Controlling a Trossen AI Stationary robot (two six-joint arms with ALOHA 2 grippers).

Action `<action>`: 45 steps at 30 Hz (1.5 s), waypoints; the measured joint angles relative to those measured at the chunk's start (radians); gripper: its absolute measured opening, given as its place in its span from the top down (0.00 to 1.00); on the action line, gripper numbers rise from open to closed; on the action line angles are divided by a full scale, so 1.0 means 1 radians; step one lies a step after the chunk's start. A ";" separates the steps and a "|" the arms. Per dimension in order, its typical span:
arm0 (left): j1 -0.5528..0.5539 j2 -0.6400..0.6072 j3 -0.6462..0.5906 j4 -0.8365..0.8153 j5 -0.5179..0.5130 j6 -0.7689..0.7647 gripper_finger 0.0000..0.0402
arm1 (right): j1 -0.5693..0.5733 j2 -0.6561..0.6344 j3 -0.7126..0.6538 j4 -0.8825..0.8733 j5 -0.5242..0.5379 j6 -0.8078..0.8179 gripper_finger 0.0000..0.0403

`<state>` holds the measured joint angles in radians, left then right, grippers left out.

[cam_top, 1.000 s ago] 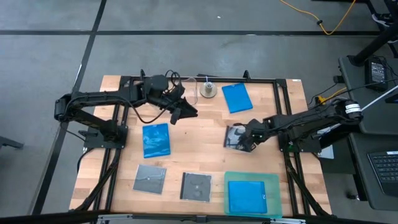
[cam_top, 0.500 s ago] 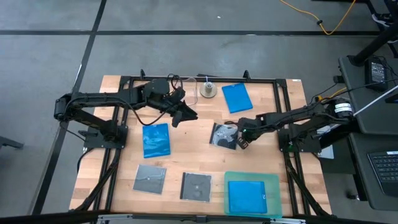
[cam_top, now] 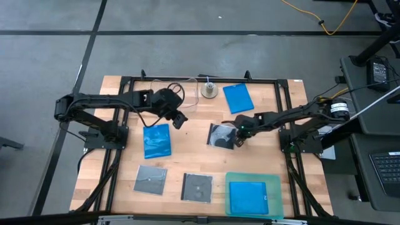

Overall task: Pick & place jewel cases by type
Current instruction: Put the top black cd case into the transparent bin

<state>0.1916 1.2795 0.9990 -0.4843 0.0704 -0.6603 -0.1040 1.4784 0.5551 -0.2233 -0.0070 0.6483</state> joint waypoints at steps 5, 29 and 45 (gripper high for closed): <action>-0.010 0.000 -0.111 0.087 0.019 -0.081 0.68 | -0.002 0.041 0.002 0.092 -0.019 0.001 0.99; -0.100 0.132 -0.420 0.633 0.062 -0.273 0.52 | -0.032 0.062 0.001 0.163 -0.097 -0.049 0.99; -0.111 0.217 -0.420 0.645 -0.013 -0.312 0.43 | -0.030 0.318 0.271 0.151 -0.168 -0.168 0.99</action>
<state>0.0803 1.4967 0.5785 0.1606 0.0575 -0.9721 -0.1337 1.7961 0.8264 -0.0727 -0.1747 0.4798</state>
